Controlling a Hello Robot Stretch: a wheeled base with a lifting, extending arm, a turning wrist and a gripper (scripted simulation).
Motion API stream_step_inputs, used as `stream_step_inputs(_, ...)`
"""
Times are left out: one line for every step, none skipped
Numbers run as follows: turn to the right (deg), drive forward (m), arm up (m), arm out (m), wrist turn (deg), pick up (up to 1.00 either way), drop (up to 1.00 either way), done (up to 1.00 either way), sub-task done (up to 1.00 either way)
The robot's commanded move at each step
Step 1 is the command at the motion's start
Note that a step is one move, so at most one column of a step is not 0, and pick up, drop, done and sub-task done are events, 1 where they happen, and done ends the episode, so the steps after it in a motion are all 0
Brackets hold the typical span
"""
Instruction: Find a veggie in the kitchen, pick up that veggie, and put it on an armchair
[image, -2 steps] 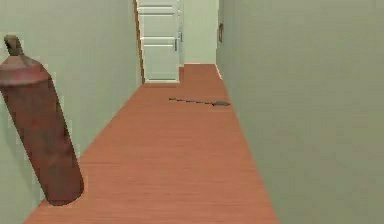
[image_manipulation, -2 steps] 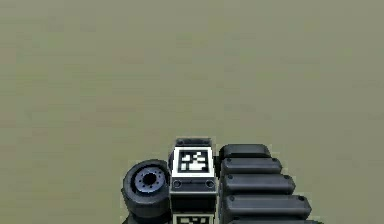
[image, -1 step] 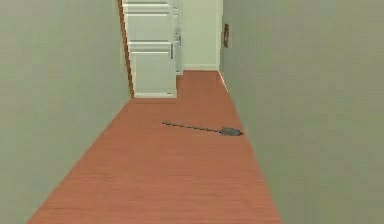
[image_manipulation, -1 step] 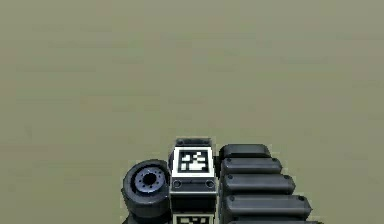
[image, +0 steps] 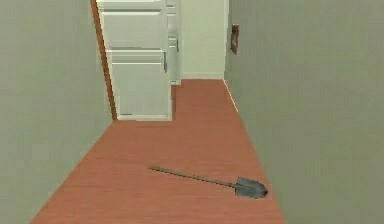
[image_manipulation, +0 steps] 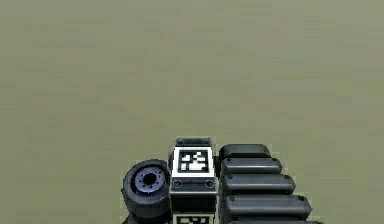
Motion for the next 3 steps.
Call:
stream_step_inputs(0.0,1.0,0.0,0.0,0.0,0.0,0.0,0.0,0.0)
stream_step_inputs(0.0,1.0,0.0,0.0,0.0,0.0,0.0,0.0,0.0)
stream_step_inputs(3.0,0.0,0.0,0.0,0.0,0.0,0.0,0.0,0.0)
